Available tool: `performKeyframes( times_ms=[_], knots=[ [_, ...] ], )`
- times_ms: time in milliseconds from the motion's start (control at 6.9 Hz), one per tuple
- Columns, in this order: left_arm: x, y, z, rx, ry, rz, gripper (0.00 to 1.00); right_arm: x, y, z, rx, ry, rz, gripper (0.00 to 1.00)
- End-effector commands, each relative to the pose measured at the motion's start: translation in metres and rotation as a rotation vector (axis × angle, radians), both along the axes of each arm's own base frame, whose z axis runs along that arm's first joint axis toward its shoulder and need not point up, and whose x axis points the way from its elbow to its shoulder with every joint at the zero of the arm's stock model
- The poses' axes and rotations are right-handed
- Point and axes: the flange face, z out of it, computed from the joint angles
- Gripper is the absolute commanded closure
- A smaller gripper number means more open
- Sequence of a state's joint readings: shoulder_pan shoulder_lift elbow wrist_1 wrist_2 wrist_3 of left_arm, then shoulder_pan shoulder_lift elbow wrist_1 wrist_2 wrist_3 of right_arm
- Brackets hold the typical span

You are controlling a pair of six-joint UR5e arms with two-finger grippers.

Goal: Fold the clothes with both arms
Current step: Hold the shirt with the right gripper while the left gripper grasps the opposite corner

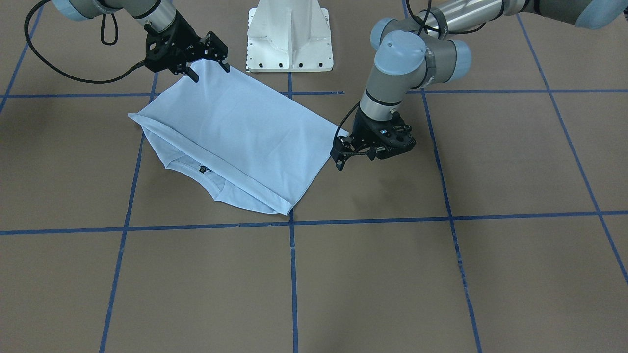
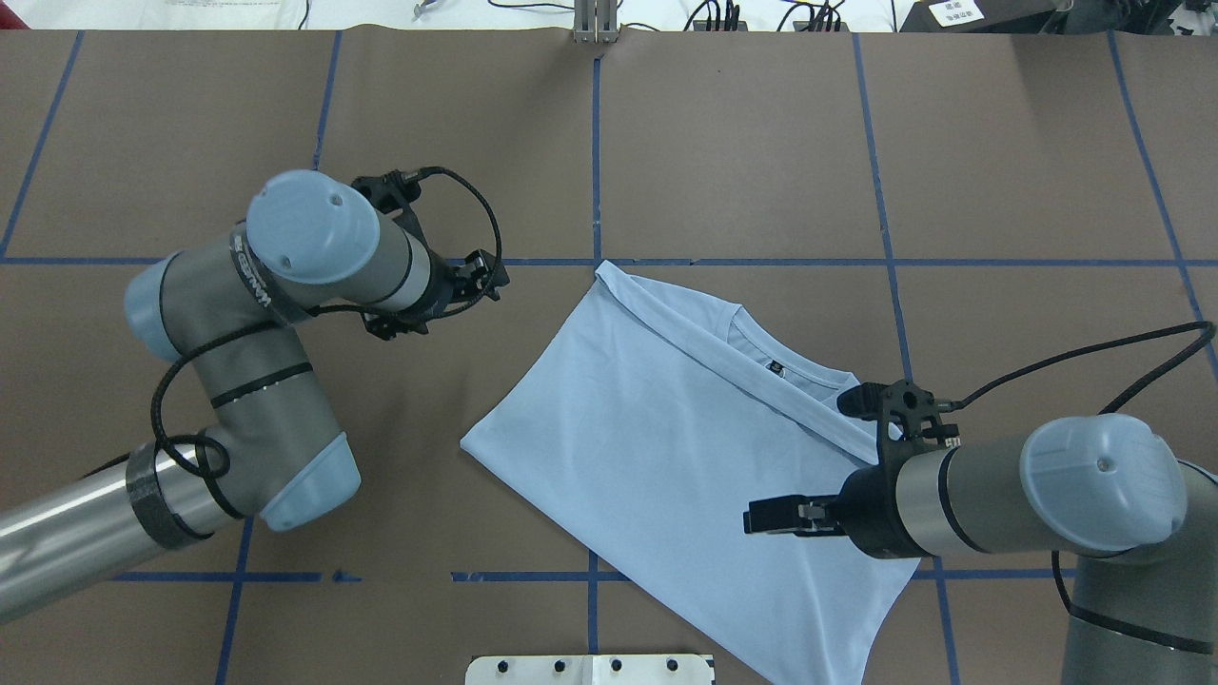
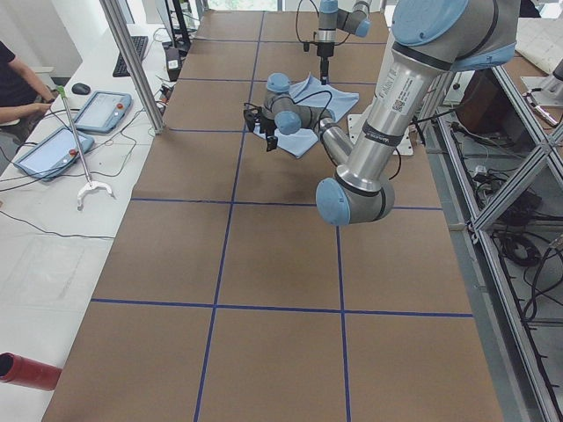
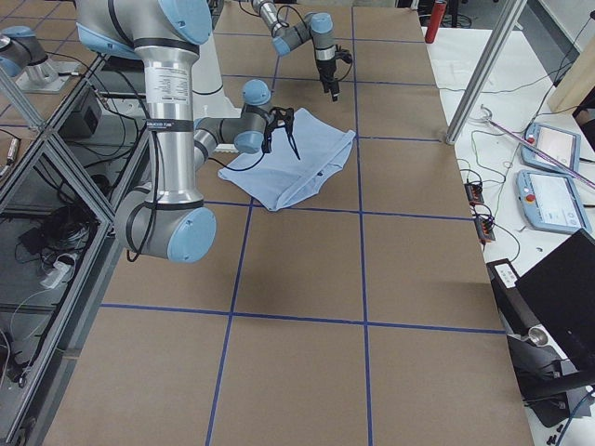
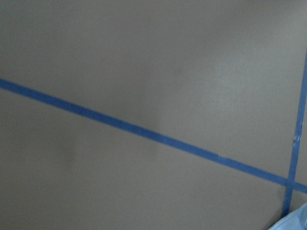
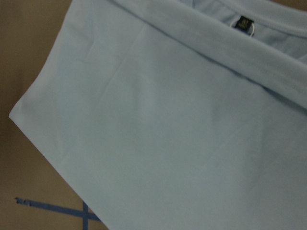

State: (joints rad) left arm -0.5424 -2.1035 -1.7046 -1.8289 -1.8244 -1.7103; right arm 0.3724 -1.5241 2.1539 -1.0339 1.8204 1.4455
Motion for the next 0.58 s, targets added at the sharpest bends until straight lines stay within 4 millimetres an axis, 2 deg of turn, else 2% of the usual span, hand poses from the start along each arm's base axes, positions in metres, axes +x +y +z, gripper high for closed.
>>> performKeyframes(
  times_ms=[0, 145, 290, 435],
  knots=[
    [0.043, 0.058, 0.009, -0.13, -0.037, -0.051, 0.13, 0.003, -0.032, -0.014, 0.028, -0.02, 0.087, 0.0],
    [0.046, 0.062, 0.012, -0.149, -0.06, -0.053, 0.17, -0.001, -0.034, -0.015, 0.032, -0.018, 0.097, 0.0],
    [0.034, 0.069, -0.003, -0.153, -0.068, -0.052, 0.2, -0.001, -0.034, -0.015, 0.033, -0.018, 0.099, 0.0],
    [0.035, 0.076, -0.002, -0.156, -0.081, -0.042, 0.22, -0.002, -0.034, -0.016, 0.033, -0.019, 0.097, 0.0]
  ],
)
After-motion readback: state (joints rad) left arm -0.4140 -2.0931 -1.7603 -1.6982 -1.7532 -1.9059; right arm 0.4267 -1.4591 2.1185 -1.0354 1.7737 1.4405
